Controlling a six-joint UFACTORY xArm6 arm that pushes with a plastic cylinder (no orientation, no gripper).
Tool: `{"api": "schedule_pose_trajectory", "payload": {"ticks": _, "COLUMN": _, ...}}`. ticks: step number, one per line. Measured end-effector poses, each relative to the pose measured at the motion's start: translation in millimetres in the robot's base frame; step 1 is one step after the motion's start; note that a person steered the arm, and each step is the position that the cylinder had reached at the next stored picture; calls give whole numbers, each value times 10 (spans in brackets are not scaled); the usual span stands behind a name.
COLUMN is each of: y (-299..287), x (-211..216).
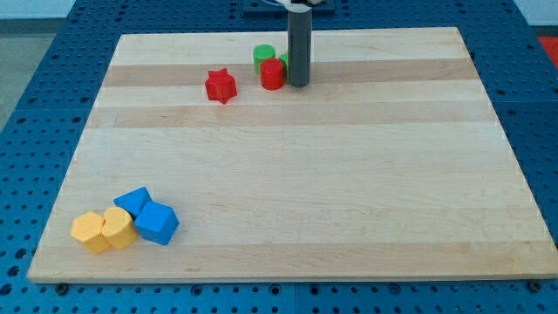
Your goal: Slide your hand to the top left
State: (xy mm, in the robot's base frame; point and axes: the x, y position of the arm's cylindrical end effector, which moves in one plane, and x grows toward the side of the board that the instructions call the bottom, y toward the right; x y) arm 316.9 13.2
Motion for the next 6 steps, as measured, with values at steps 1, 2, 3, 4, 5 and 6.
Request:
{"api": "schedule_pose_trajectory", "payload": {"ticks": 1, "y": 128, "x": 135}}
{"api": "schedule_pose_trajectory", "payload": {"ticks": 2, "y": -90, "x": 862}}
{"api": "schedule_pose_trajectory", "payload": {"ticks": 3, "y": -597, "x": 1217}}
{"api": "schedule_pose_trajectory", "payload": {"ticks": 4, "y": -1248, "x": 1306}}
{"api": "schedule_pose_trajectory", "payload": {"ticks": 5, "y": -1975, "x": 1092}}
{"api": "schedule_pose_trajectory", "payload": {"ticks": 6, "y": -2548, "x": 528}}
